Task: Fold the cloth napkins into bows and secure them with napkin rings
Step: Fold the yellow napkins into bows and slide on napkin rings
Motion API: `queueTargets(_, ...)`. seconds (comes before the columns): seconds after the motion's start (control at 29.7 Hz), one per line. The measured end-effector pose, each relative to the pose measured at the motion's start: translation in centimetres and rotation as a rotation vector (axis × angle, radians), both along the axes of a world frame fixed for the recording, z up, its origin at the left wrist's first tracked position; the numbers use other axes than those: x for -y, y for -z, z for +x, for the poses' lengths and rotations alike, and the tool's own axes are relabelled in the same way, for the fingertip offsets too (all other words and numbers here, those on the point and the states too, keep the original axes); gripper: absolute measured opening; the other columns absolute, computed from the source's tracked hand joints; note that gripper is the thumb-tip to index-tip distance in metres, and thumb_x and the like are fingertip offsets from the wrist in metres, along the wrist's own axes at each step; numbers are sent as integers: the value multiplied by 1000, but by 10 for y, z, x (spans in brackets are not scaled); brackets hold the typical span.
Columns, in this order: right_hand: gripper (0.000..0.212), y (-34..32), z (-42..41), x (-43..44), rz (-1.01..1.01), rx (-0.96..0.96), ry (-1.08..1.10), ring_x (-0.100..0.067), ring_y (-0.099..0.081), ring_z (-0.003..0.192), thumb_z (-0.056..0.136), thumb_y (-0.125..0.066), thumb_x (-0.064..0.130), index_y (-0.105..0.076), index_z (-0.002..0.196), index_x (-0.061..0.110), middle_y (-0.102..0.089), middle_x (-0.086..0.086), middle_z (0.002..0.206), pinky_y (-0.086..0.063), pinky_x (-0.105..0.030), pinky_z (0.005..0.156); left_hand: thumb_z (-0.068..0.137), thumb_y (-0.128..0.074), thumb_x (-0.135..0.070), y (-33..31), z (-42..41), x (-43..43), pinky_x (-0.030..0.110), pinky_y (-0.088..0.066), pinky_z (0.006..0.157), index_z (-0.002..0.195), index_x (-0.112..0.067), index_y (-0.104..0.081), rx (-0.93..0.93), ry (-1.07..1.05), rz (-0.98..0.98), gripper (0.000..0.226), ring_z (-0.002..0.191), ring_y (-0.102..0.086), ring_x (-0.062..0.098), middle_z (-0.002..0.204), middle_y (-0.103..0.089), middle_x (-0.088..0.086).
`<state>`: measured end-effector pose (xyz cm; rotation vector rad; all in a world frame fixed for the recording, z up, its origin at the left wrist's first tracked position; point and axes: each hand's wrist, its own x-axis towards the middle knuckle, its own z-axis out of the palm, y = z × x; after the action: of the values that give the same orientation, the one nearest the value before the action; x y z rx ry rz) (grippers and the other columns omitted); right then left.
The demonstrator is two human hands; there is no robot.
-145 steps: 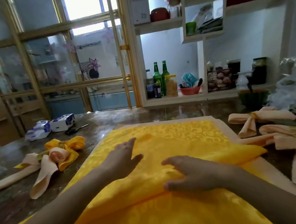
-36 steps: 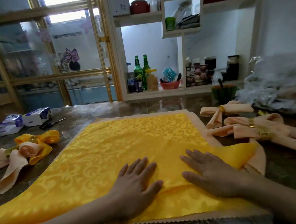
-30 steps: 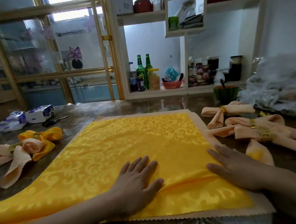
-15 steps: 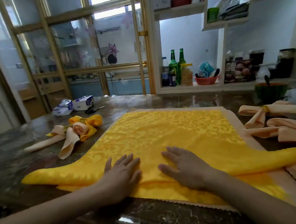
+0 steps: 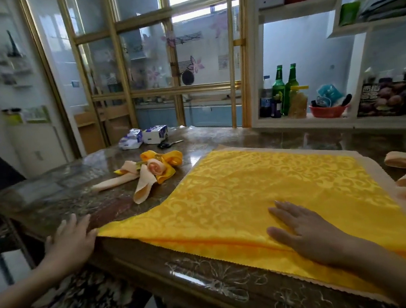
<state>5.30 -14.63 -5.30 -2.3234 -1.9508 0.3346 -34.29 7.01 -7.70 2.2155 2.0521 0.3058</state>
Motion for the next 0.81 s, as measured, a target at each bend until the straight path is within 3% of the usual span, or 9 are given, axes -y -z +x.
queueTargets(0.1,86,-9,-7,-3,-7,-13,-7,-10,3,145,80,-15,77,-7,151,28,4,6,159,-3,-27,116,91,-53,-17,-21,13,12,43,-20,115,144,-9,-33,25,65,183,57,141,-21,30,152,-25,15)
queueTargets(0.17,68,-13,-15,-8,46,2,-21,-11,-1,146,94,-30,57,-11,151,25,-2,5,159,-7,-27,116,92,-53,-19,-41,51,38,42,-25,114,140,-12,-40,73,280,243,50,139,-27,25,148,-35,11)
queueTargets(0.3,62,-10,-45,-22,69,-39,-109,-11,-4,145,97,-33,50,-17,150,22,-7,3,159,-8,-25,115,99,-39,-32,-59,141,90,33,-18,113,140,-23,-38,99,642,150,42,142,-17,13,151,-31,-3)
queueTargets(0.37,60,-11,-52,-26,65,-108,-134,-12,-11,145,97,-36,48,-23,149,20,-14,2,158,-13,-24,114,100,-36,-34,-62,177,93,34,-23,112,141,-22,-37,63,708,76,43,140,-24,17,149,-34,0)
queueTargets(0.47,47,-18,-31,-36,196,-225,-38,-13,-33,135,98,-42,39,-38,140,19,-36,1,149,-26,-22,106,100,-39,-33,-68,223,65,38,-37,105,139,-16,-39,-17,706,-44,43,131,-39,24,144,-41,6)
queueTargets(0.54,42,-22,-7,-46,251,-195,67,-16,-38,132,99,-44,34,-44,137,17,-42,-2,144,-29,-24,103,99,-44,-31,-76,244,45,34,-39,100,138,-11,-40,-45,689,-74,44,127,-42,25,142,-43,8)
queueTargets(0.67,39,-14,49,-59,225,-124,346,-27,-40,130,101,-39,26,-42,138,17,-40,-10,145,-35,-35,105,93,-55,-29,-76,285,2,30,-42,94,134,-7,-45,34,562,-177,47,123,-46,25,135,-47,10)
queueTargets(0.81,51,-10,79,-60,140,39,518,-30,-38,130,98,-42,37,-32,143,16,-37,-12,144,-37,-39,103,86,-65,-31,-67,311,-23,27,-47,74,119,-6,-54,81,447,-400,44,95,-56,22,112,-53,10)
